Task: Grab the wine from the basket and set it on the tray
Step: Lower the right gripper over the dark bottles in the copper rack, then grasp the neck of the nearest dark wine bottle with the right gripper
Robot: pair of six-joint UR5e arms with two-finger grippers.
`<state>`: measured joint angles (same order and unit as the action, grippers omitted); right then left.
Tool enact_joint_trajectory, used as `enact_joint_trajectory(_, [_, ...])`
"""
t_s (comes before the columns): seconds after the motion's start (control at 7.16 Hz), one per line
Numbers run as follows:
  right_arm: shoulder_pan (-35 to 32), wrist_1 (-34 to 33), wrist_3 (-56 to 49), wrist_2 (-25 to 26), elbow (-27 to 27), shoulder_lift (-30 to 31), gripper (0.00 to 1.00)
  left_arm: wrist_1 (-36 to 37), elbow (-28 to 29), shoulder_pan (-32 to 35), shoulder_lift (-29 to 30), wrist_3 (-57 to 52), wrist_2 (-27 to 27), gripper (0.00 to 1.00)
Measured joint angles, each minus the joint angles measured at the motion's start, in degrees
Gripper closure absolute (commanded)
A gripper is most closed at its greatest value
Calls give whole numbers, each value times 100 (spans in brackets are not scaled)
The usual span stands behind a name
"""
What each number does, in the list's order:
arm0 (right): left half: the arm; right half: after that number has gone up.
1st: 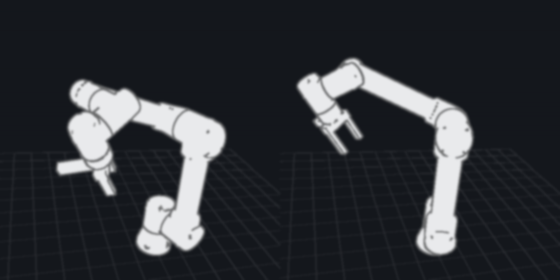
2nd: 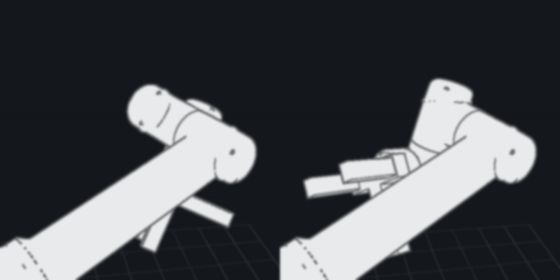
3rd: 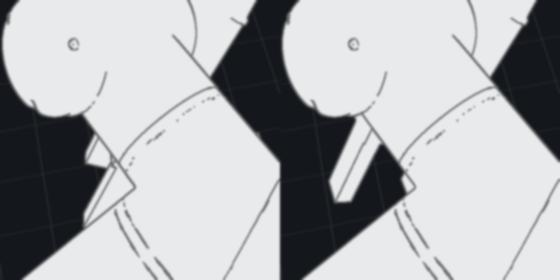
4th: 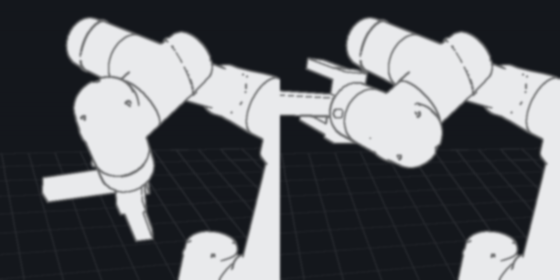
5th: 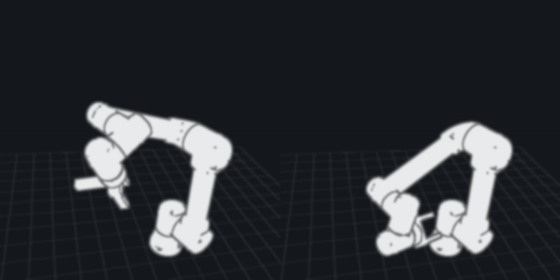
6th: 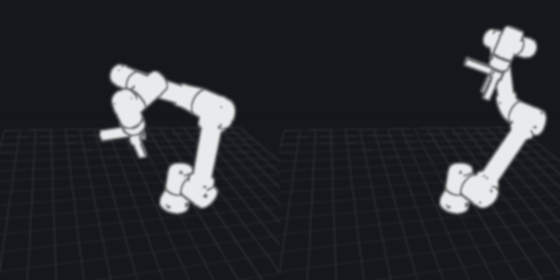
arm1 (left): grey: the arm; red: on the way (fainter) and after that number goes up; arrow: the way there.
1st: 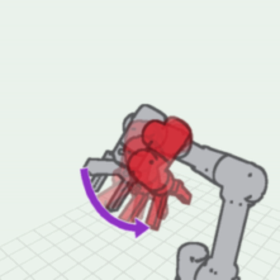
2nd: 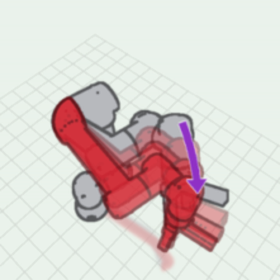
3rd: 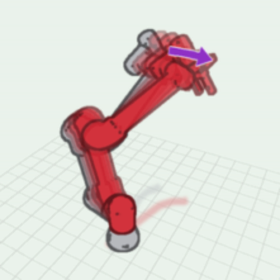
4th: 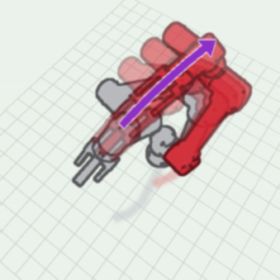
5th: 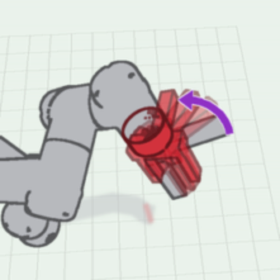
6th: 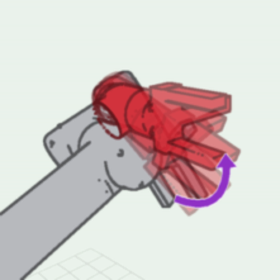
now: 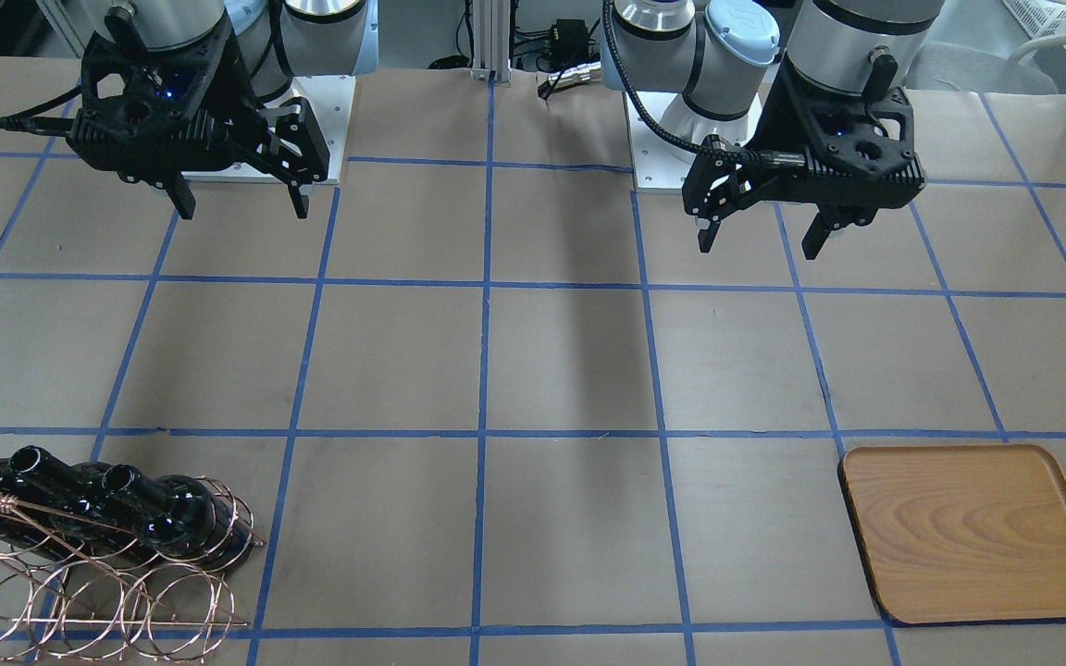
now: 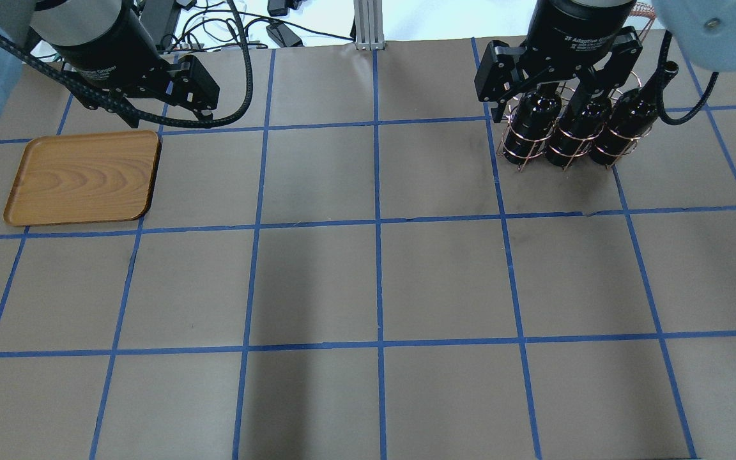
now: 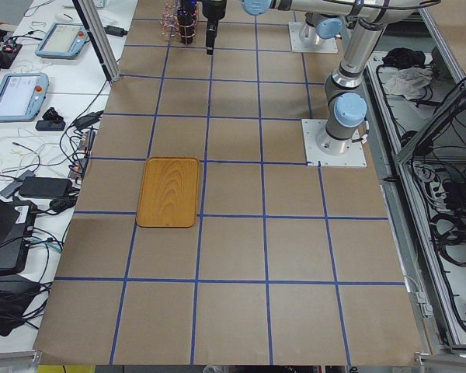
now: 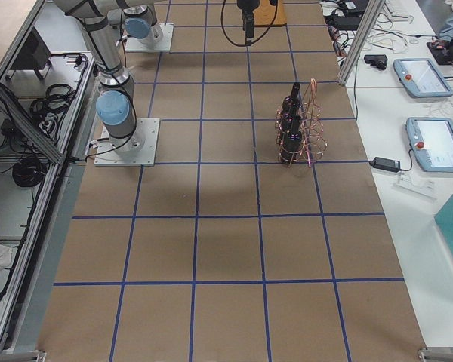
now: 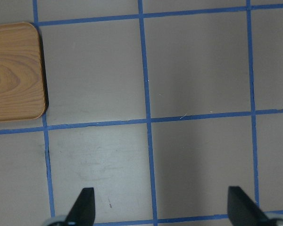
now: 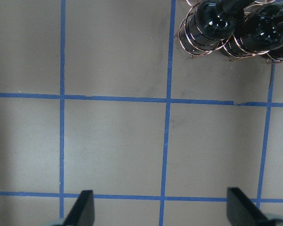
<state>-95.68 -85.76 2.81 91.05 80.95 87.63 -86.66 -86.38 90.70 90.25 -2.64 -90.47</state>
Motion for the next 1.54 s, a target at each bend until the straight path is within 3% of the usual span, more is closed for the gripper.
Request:
enact_joint_trajectory(0.7, [76, -206, -51, 36, 1, -297, 0, 8, -2, -1, 2, -36, -33, 0])
enact_joint_trajectory(0.98, [490, -699, -246, 195, -101, -691, 0, 9, -2, -8, 2, -43, -39, 0])
enact_joint_trajectory(1.54, [1479, -1396, -1670, 195, -418, -1486, 0, 9, -8, -9, 12, -50, -49, 0])
